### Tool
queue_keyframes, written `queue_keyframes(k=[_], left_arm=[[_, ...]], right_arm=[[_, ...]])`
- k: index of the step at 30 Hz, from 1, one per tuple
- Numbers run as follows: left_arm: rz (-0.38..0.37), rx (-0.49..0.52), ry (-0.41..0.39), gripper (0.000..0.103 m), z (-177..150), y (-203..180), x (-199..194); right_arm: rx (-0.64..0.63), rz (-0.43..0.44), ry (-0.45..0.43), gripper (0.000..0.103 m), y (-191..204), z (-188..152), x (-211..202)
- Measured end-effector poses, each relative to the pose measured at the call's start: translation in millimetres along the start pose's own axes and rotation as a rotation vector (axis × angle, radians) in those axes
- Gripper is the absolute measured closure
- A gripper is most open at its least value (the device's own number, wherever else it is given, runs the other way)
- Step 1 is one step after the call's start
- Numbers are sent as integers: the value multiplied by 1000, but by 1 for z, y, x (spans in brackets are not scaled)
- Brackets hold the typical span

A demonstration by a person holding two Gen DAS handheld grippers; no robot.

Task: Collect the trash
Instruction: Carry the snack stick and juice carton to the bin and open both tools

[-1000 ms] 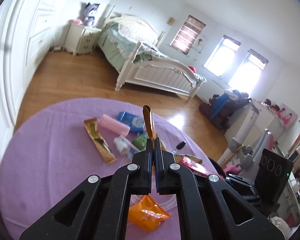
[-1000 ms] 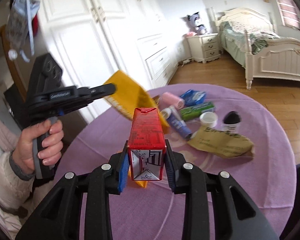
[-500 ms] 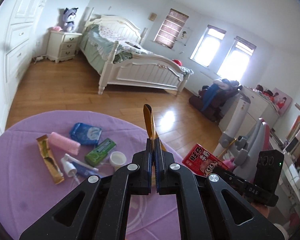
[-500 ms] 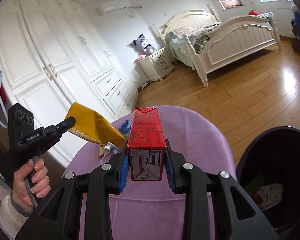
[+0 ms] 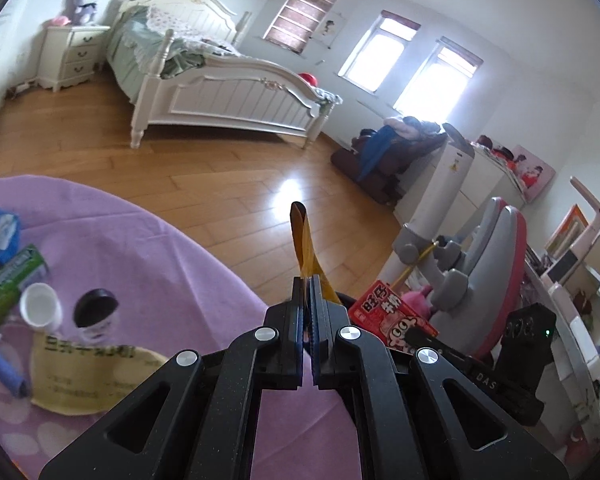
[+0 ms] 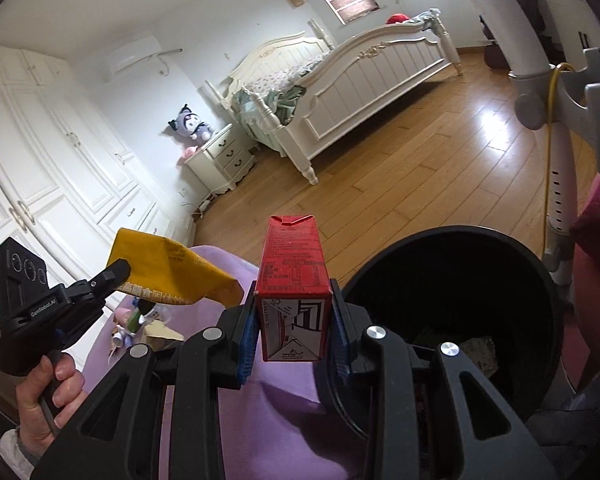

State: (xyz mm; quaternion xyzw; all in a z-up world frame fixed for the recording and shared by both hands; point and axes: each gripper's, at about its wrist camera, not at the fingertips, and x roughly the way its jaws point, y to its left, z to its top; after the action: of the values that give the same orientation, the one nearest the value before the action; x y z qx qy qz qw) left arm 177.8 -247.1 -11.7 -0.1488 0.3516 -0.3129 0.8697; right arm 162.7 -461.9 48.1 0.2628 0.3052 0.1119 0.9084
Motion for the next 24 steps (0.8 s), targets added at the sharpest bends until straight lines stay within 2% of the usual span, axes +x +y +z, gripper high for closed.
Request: queue_keyframes(k=[12, 24], left_arm=[[-43, 57, 109, 99, -21, -50, 79], [-50, 81, 144, 99, -26, -66, 102]], right_arm=[[110, -78, 7, 72, -73, -9, -3], [147, -113, 41, 72, -103, -16, 0]])
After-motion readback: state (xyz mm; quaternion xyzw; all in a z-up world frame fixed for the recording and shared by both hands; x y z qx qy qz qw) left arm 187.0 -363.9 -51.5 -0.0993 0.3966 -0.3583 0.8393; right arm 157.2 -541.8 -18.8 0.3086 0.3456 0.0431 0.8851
